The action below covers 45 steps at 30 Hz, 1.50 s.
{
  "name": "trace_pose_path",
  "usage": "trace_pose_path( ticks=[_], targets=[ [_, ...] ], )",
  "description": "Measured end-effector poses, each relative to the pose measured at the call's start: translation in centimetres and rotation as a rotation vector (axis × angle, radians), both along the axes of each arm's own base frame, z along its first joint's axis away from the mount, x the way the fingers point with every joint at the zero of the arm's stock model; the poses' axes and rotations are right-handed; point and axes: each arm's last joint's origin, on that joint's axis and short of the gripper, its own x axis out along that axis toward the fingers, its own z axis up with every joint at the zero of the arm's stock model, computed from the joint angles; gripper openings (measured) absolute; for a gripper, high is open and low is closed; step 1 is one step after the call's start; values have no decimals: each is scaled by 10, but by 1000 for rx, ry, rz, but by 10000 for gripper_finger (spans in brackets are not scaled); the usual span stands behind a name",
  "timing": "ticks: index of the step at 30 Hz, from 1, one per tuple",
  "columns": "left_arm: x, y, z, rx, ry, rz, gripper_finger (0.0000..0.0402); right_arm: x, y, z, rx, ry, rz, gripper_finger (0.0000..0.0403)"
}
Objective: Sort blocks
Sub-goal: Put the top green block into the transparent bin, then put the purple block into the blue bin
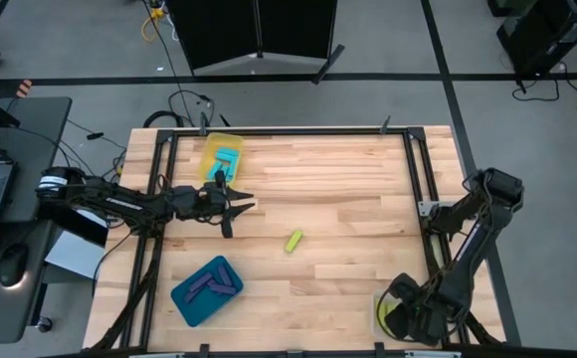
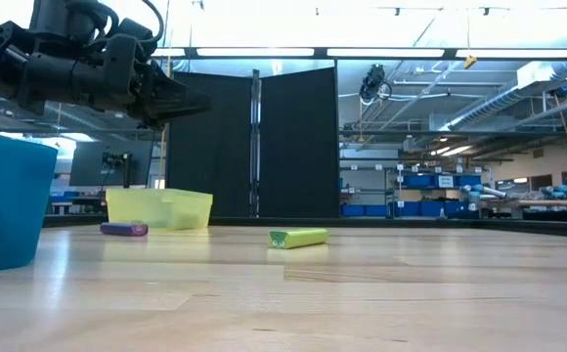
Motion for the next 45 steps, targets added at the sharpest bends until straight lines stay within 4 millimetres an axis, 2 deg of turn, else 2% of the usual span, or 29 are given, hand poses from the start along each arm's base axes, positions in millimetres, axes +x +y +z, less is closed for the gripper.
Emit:
trace_pose_path(
  ticks=[5, 12, 15, 23, 27, 32, 36, 42, 45],
  targets=[
    [0, 0, 0, -1, 1, -12, 121, 3, 4, -10, 20, -5, 6, 124],
    [0, -2, -1, -1, 6, -72, 122, 7, -4, -7, -4, 3, 12, 150],
    [0, -4, -1, 22, 9, -130, 122, 12, -5, 2, -10, -6, 49, 155],
    [0, -4, -2, 34, 25, -151, 120, 27, 0, 39, 7, -64, 130, 157],
    [0, -5, -3, 42, 54, -180, 107, 36, -3, 59, -56, -145, 181, 133],
    [11, -4, 1, 28, 180, -210, 81, 47, -17, 71, -205, -213, 290, 67],
    [22, -4, 13, 59, 327, -223, 57, 61, -33, 68, -309, -238, 397, 12],
    [29, -4, 33, 105, 570, -250, 12, 89, -62, 52, -435, -281, 549, 13],
    [28, -2, 41, 96, 663, -222, 6, 110, -77, 40, -451, -356, 619, 7]
  ],
)
